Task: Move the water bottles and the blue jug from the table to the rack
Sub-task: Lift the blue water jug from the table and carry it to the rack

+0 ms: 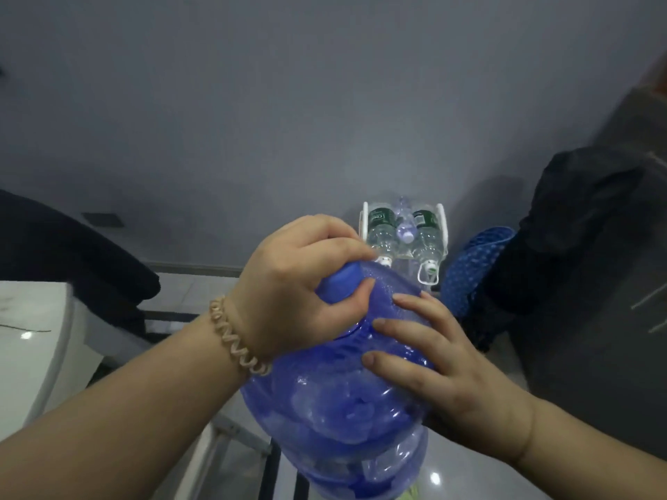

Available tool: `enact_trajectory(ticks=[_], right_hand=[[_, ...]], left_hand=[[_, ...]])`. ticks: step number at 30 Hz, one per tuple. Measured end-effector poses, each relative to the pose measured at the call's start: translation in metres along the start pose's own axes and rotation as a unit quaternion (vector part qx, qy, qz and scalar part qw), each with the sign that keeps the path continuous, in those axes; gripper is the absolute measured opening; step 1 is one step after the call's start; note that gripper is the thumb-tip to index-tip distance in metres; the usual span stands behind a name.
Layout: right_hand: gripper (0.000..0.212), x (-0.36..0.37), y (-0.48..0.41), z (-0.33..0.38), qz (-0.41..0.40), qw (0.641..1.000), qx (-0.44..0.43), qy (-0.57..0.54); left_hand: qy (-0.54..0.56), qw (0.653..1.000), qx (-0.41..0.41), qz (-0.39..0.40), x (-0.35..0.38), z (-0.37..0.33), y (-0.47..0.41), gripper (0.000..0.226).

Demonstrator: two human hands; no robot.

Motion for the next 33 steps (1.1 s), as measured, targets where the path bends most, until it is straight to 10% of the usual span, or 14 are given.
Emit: enact_trajectory(ticks=[33], right_hand=[[0.023, 0.253, -0.165, -0.379, -0.001, 0.992, -0.066, -0.106]], left_hand=[[-0.145, 0.988, -0.054, 0.007, 0.129, 0.400, -0.121, 0.018]])
Point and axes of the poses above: each hand's wrist, its own y-axis away from the middle knuckle, its own x-axis out of the palm, z = x × y, the point moved 4 cm from there along -y, towards the middle knuckle, and after that the axes turned 13 degrees about -z, right-handed, at the moved point
